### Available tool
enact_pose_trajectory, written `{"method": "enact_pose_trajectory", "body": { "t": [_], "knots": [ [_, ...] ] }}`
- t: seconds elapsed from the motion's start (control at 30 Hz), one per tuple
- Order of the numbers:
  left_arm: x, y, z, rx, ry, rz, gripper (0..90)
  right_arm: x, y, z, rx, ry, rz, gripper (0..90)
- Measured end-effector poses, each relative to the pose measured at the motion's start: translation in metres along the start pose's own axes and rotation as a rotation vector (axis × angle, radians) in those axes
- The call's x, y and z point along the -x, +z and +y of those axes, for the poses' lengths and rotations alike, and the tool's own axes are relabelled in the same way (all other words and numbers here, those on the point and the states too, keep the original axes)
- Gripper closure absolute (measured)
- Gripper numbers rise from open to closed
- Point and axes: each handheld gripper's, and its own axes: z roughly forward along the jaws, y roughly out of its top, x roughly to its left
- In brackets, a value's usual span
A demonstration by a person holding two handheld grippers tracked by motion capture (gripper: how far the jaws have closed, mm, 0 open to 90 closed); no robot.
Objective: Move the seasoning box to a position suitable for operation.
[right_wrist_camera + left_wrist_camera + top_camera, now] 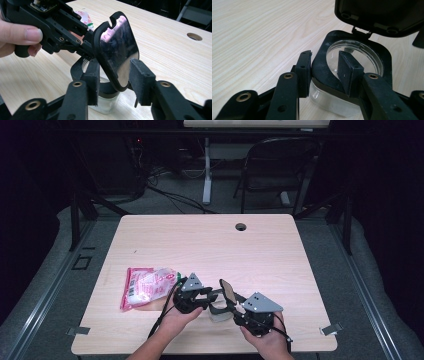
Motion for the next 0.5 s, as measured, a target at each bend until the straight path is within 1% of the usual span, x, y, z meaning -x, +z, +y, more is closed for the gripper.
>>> {"method": "enact_pose_trajectory", "body": {
  "t": [0.2,0.3,0.5],
  "knots": [
    [0.002,0.000,0.000,-0.004,0.016,0.010,64.0,0.007,-0.004,0.000,0.009,0.031,0.009,67.8],
    [0.002,0.000,0.000,-0.002,0.016,0.013,64.1,0.011,-0.007,-0.001,0.013,0.048,0.007,69.1],
    [0.002,0.000,0.000,-0.003,0.016,0.010,64.1,0.025,-0.013,-0.005,0.010,0.107,0.008,71.8]
  ]
}}
